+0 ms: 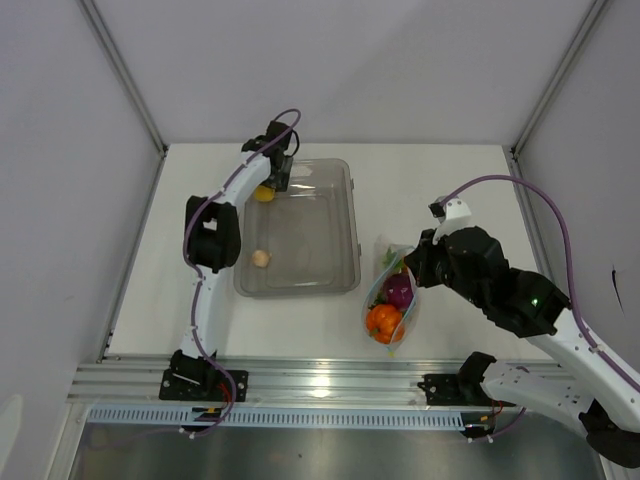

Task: Place the food in the zip-top bag and seal the zipper
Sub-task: Pick up the fake fruit from the bin.

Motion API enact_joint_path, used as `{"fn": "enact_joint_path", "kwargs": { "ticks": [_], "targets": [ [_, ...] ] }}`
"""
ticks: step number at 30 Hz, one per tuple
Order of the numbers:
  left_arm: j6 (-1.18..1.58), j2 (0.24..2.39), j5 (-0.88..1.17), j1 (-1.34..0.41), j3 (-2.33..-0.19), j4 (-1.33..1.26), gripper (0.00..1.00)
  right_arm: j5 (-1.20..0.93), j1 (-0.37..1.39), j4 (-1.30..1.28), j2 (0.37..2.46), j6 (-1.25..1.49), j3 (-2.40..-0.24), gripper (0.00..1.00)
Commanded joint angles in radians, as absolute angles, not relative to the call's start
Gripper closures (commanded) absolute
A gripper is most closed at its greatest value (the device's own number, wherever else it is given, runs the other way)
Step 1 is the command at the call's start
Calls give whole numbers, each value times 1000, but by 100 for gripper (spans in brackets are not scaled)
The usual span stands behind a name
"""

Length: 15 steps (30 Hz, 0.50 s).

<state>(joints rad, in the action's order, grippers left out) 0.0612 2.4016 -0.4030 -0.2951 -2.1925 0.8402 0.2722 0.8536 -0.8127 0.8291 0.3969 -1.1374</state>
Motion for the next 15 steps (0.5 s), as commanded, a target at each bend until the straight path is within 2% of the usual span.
{"fn": "enact_joint_path", "kwargs": {
  "ticks": [1, 15],
  "targets": [
    [17, 2416, -445, -290, -2183, 813, 22, 273, 857, -747, 819, 379, -1146, 100],
    [3, 2421, -399, -290, -2146, 815, 24, 281, 857, -746, 805, 379, -1146, 100]
  ]
}}
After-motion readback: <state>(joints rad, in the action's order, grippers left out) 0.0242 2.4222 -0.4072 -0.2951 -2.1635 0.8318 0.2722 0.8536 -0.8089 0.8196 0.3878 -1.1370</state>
